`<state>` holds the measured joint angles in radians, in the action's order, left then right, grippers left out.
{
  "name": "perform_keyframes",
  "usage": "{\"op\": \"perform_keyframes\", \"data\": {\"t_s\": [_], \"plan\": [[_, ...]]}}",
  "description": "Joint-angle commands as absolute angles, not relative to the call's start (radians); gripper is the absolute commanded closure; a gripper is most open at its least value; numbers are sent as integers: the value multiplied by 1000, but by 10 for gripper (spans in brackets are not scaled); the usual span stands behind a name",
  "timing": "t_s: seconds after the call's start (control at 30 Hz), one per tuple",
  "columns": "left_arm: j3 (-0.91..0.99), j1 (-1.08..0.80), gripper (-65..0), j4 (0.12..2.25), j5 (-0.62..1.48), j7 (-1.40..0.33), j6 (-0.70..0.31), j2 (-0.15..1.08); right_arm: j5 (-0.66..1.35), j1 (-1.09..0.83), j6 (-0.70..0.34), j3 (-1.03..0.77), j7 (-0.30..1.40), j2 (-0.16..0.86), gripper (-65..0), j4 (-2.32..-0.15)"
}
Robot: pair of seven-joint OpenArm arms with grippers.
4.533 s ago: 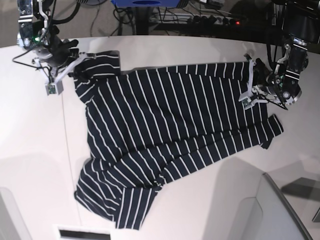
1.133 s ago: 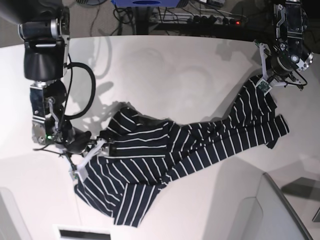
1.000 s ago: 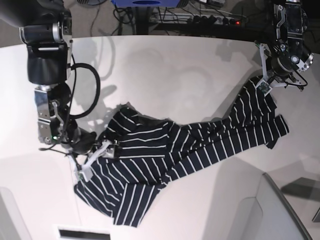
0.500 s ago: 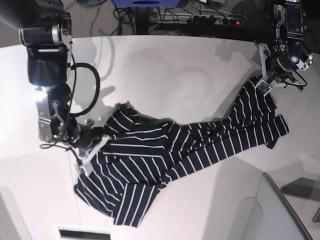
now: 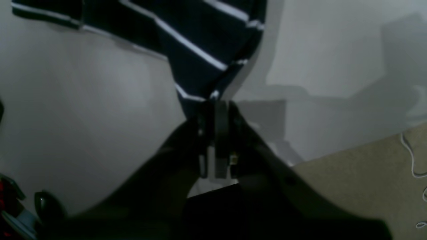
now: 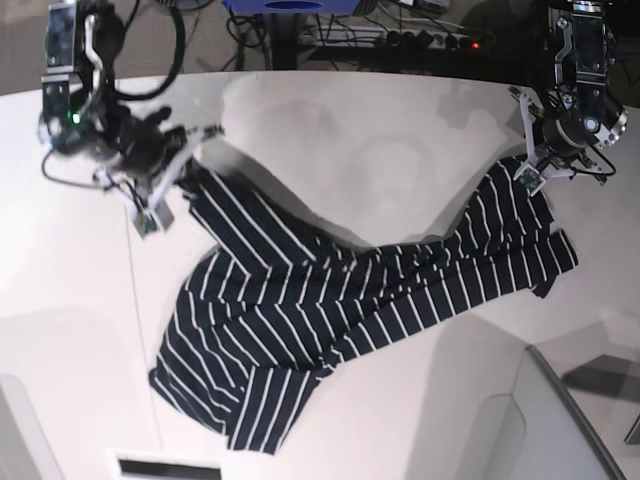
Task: Layout the t-shirt on the table in an organized manner, then fold the t-shirt properly
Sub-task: 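Lower the shirt and regrasp its collar corner with the right gripper, then pull the right gripper along the shirt edge toward the left gripper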
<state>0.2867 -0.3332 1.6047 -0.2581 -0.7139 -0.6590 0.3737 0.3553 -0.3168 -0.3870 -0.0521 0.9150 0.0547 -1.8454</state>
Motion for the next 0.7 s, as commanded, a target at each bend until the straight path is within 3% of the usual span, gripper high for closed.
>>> {"op": "perform_keyframes", "data": {"t_s": [0.0, 0.33, 0.37, 0.43, 0.57, 0.63, 0.67], "plan": [[294, -328, 0, 1620, -263, -707, -653, 398, 371, -340, -394, -47, 891, 56, -2, -1883], [292, -300, 0, 1598, -265, -707, -653, 443, 389, -354, -395, -58, 915, 30, -29, -1742], [292, -300, 0, 1598, -266, -707, -653, 443, 423, -355, -395, -58, 929, 30, -62, -1742], [292, -306, 0, 1598, -266, -707, -653, 443, 547, -364, -395, -91, 951, 30, -192, -1739], [288, -312, 0, 1598, -266, -707, -653, 438, 862, -398, -397, -220, 952, 30, -543, -1724], [288, -314, 0, 1598, -266, -707, -653, 437, 1010, -403, -397, -285, 952, 30, -641, -1682], [288, -321, 0, 1598, -266, -707, -653, 437, 1078, -403, -397, -318, 952, 30, -650, -1644]]}}
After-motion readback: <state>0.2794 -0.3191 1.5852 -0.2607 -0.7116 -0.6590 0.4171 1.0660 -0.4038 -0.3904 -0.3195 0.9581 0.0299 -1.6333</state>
